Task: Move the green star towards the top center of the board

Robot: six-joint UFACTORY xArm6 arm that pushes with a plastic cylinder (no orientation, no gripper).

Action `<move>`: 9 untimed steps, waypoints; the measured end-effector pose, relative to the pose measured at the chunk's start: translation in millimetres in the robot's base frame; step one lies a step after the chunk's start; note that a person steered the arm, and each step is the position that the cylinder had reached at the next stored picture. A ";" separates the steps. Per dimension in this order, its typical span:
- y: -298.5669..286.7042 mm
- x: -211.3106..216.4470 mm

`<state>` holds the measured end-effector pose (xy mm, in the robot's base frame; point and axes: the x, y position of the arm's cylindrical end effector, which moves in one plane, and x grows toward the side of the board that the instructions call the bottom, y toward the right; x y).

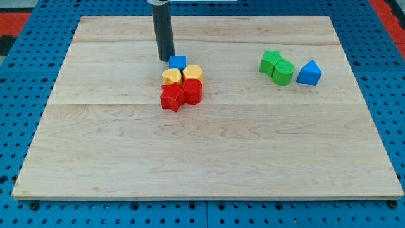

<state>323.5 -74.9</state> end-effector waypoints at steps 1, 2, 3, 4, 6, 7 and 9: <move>7.2 -31.0; 92.2 -53.0; 215.1 -54.0; 338.6 -31.6; 338.6 60.1; 279.7 59.9; 156.8 0.0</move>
<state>323.6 81.9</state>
